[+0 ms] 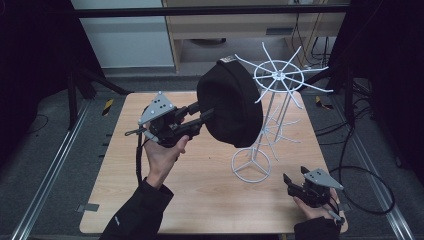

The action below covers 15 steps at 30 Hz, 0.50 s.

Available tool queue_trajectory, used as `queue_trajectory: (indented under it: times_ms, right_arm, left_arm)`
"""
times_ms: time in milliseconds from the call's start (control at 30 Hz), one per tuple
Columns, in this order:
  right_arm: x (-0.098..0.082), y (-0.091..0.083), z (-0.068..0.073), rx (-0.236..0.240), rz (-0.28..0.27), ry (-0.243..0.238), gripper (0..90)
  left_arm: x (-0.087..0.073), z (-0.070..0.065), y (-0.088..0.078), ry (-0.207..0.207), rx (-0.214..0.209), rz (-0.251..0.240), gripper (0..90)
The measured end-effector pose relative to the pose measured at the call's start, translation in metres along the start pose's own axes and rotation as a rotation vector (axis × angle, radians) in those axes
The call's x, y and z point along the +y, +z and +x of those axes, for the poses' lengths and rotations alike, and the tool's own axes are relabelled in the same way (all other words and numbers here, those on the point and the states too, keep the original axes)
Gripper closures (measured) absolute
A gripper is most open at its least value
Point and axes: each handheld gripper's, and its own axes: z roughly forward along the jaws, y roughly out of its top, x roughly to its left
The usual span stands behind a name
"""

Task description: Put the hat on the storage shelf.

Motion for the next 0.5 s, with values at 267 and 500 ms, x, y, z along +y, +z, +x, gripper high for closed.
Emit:
queue_trajectory:
  times_ms: [267,500]
  right_arm:
    - [0.0,0.0,0.0,0.001,0.0,0.004,31.5]
    - [-0.001,0.001,0.0,-0.002,0.003,0.006,30.7]
  left_arm:
    - [-0.005,0.003,-0.02,-0.006,0.009,0.003,39.8]
    - [-0.022,0.01,-0.048,0.005,0.055,0.034,34.2]
